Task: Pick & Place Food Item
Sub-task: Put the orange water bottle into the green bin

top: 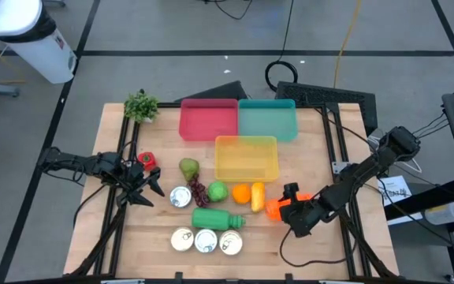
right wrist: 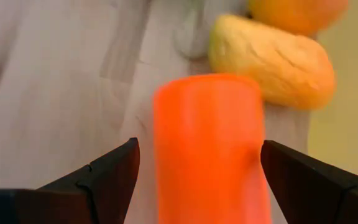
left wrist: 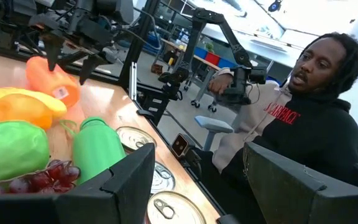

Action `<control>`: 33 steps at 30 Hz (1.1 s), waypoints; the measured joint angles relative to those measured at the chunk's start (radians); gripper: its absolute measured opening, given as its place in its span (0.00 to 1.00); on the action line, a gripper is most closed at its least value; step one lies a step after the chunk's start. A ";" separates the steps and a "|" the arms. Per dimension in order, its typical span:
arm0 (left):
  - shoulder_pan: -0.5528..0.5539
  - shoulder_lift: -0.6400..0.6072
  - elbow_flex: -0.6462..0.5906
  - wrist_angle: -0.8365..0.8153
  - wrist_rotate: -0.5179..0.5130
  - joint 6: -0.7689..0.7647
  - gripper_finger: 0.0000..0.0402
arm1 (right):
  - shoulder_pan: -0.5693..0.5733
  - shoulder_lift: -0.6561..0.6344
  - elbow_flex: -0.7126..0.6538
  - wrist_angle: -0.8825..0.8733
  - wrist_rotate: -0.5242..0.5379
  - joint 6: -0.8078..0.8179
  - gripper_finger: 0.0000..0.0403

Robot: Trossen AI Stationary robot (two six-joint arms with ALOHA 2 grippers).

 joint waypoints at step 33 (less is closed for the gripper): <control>0.000 0.000 0.000 0.000 0.000 0.000 0.63 | -0.013 -0.017 -0.211 -0.065 -0.143 0.315 0.69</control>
